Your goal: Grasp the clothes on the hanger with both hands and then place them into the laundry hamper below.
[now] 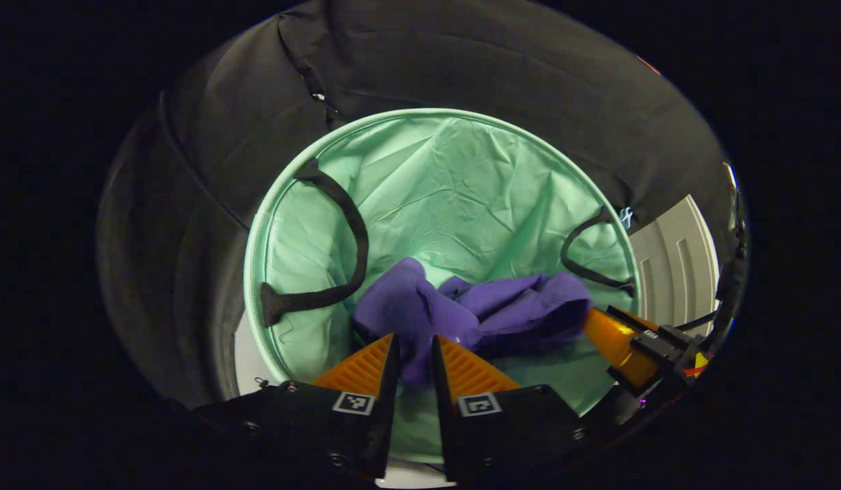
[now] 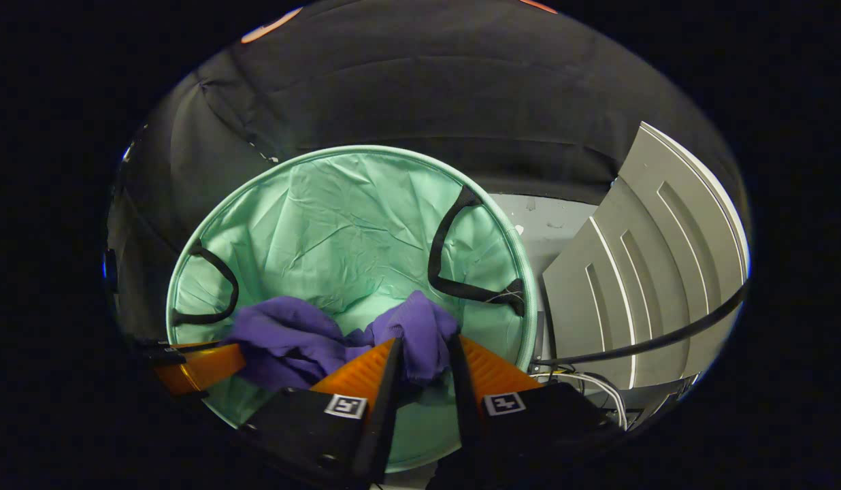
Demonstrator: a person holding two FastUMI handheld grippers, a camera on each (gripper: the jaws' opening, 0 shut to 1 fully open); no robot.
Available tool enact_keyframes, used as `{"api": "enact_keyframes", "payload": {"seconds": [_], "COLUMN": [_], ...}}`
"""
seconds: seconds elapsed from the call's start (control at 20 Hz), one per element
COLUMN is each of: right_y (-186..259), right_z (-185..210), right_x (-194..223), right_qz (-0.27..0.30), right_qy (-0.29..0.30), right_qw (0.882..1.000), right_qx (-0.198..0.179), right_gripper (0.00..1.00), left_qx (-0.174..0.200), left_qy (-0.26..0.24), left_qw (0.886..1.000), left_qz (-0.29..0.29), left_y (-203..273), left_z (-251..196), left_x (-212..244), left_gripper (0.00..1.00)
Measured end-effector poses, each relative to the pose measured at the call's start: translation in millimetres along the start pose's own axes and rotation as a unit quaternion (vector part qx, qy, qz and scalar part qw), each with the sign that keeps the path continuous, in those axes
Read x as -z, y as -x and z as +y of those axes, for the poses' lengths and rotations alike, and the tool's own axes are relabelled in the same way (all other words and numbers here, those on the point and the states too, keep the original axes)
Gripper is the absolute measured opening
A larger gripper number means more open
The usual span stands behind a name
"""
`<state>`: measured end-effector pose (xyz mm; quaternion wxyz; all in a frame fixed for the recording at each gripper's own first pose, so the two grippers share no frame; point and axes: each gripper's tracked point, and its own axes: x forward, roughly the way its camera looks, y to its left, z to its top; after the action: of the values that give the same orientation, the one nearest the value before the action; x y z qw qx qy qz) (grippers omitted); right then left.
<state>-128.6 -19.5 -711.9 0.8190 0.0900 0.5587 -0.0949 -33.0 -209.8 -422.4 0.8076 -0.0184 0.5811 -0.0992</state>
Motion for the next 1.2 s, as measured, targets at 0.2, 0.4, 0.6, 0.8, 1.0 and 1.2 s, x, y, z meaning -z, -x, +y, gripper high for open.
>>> {"api": "enact_keyframes", "payload": {"seconds": [0.2, 0.4, 0.6, 0.8, 1.0, 1.2], "right_y": [9, 34, 81, 150, 248, 333], "right_z": [8, -3, -10, -30, -44, -56], "right_x": [-7, -31, -70, -120, -177, -214], "right_qz": [-0.011, -0.046, -0.100, -0.177, -0.276, -0.356], "right_qy": [-0.004, 0.003, -0.021, -0.033, -0.040, -0.025], "right_qw": [1.000, 0.999, 0.995, 0.984, 0.960, 0.934], "right_qx": [-0.015, 0.000, -0.010, -0.004, 0.001, 0.002], "right_gripper": [0.77, 0.94, 0.98, 0.92, 0.99, 0.98], "left_qx": [0.019, -0.001, 0.014, -0.013, -0.008, 0.007], "left_qy": [-0.006, -0.026, -0.016, -0.030, -0.024, -0.010], "left_qw": [1.000, 0.996, 0.989, 0.975, 0.957, 0.932], "left_qz": [-0.021, -0.086, -0.148, -0.220, -0.291, -0.361], "left_y": [12, 52, 106, 168, 230, 307], "left_z": [-16, -13, -15, -2, -3, 3], "left_x": [-10, -39, -72, -100, -118, -154], "left_gripper": [0.89, 0.98, 0.98, 0.98, 0.97, 0.97]}}
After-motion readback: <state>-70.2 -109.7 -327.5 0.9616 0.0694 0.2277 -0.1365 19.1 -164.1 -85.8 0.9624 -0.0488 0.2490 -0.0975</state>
